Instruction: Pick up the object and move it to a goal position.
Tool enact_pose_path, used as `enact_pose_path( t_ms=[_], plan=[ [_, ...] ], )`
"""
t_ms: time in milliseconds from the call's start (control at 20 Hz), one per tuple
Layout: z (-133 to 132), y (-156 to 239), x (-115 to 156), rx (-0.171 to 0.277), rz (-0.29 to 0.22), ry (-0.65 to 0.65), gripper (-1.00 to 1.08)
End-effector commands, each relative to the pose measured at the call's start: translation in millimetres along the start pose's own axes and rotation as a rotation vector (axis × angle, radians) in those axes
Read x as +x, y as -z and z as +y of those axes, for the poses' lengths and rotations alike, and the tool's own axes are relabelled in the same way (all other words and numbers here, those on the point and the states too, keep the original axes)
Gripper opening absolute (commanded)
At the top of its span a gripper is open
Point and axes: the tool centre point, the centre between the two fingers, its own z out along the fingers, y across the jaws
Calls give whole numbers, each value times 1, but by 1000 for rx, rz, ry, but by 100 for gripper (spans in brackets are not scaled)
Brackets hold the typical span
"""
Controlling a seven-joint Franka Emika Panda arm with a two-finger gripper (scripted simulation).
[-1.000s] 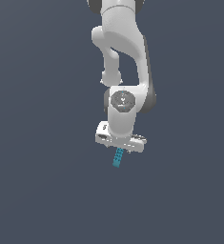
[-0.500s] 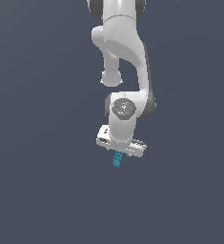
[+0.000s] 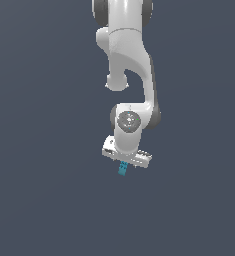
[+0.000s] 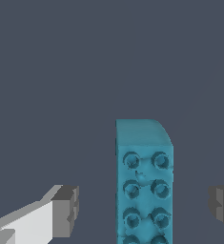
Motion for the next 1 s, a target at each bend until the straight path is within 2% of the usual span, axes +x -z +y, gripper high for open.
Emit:
enact_pose_path(
  t_ms=[0,300,350,950],
  plan=[
    [0,-12,0,0,0,-1,100],
    [0,-20,1,0,0,-2,100],
    [0,-20,1,0,0,-2,-100],
    [0,-18,1,0,0,-2,-100]
  ],
)
